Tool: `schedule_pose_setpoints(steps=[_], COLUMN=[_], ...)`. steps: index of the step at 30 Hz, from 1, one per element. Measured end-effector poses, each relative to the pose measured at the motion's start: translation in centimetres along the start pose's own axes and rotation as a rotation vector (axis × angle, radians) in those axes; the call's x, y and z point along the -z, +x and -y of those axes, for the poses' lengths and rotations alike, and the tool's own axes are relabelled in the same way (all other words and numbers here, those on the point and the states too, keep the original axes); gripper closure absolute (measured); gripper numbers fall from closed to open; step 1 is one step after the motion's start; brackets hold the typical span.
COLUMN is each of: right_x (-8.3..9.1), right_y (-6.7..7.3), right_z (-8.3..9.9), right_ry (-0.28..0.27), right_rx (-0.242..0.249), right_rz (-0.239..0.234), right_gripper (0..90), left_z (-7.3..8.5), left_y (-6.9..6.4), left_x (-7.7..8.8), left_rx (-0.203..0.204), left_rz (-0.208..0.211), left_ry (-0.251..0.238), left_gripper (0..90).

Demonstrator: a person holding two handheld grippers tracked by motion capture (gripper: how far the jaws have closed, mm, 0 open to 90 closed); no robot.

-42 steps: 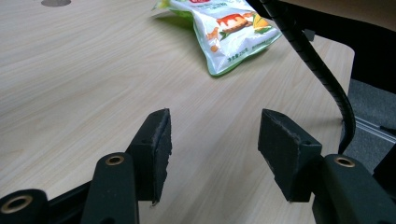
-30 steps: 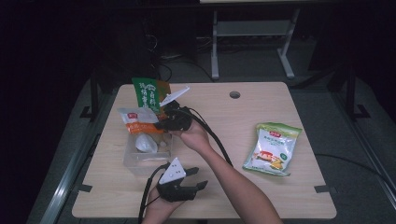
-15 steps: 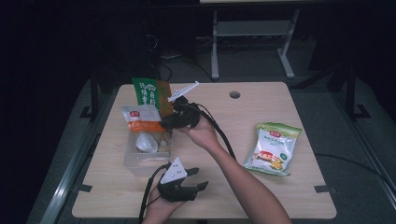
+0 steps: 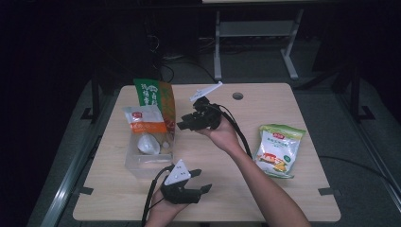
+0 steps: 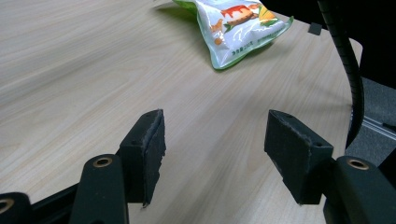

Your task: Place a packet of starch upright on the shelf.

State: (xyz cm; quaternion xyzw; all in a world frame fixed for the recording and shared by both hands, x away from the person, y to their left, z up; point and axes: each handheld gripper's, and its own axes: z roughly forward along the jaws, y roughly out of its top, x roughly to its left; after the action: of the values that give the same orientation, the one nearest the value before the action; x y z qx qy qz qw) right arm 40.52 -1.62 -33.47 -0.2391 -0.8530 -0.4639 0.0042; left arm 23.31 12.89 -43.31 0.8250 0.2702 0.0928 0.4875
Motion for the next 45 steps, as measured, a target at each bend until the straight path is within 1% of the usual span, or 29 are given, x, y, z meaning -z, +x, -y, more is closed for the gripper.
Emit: schedule_pose_setpoints(steps=[2,8,13,19,20,22,23,25,26,27,29,32,33,35,36,39,41,45], right_x=[0.5,1.9,2.7,4.0,4.3,5.0,5.2,5.8,6.2,6.5,7.2,8.1,8.4,9.1,9.5,10.6,11.4,13.0], right_y=[-0.2,-0.8,-1.2,-1.5,-1.7,-1.9,-2.0,-2.3,-2.4,-2.6,-2.8,-3.0,-3.1,-3.4,-3.5,-3.9,-4.1,-4.4], right_z=[0.4,1.5,2.0,2.9,3.1,3.6,3.8,4.3,4.6,4.9,5.4,6.1,6.4,7.0,7.3,8.3,8.8,10.0], right_ry=[0.001,-0.007,-0.011,-0.008,-0.008,-0.008,-0.005,-0.010,-0.011,-0.008,-0.014,-0.008,-0.009,-0.006,-0.004,-0.009,0.004,-0.007], right_rx=[0.004,-0.022,-0.030,-0.039,-0.041,-0.059,-0.062,-0.065,-0.077,-0.081,-0.090,-0.104,-0.102,-0.111,-0.121,-0.142,-0.160,-0.174], right_rz=[0.007,0.013,0.016,0.030,0.035,0.040,0.044,0.053,0.058,0.063,0.069,0.081,0.088,0.095,0.097,0.106,0.107,0.136], right_gripper=[58.7,57.3,56.6,54.5,53.9,53.1,52.9,52.4,52.1,51.8,51.1,50.0,49.7,48.7,48.0,45.6,44.3,43.1], left_z=[0.0,0.0,-0.1,0.0,-0.1,-0.1,-0.1,-0.2,-0.2,-0.3,-0.3,-0.3,-0.4,-0.5,-0.5,-0.5,-0.6,-0.7], left_y=[0.0,0.1,0.1,0.1,0.0,0.1,0.1,0.0,0.0,0.1,0.0,-0.1,-0.2,-0.3,-0.3,-0.5,-0.6,-0.9], left_x=[0.0,0.0,0.0,0.0,-0.1,-0.1,-0.1,-0.1,-0.1,-0.2,-0.4,-0.6,-0.8,-1.0,-1.1,-1.6,-1.8,-2.5], left_rx=[0.001,0.002,0.003,0.003,0.010,0.017,0.008,0.012,0.011,0.000,0.015,0.009,0.012,0.011,0.005,0.012,0.005,0.003], left_rz=[-0.001,-0.004,-0.005,-0.004,-0.002,0.008,0.007,0.008,0.010,0.009,0.022,0.024,0.028,0.036,0.039,0.051,0.055,0.063], left_ry=[-0.002,-0.003,-0.004,-0.005,-0.009,-0.012,-0.008,-0.009,-0.005,0.000,0.000,0.003,-0.004,0.005,0.004,0.008,0.016,0.028], left_gripper=[37.4,37.3,37.3,37.2,37.2,37.0,37.0,37.0,37.0,37.0,36.9,35.9,35.8,35.9,35.8,35.7,35.7,34.5])
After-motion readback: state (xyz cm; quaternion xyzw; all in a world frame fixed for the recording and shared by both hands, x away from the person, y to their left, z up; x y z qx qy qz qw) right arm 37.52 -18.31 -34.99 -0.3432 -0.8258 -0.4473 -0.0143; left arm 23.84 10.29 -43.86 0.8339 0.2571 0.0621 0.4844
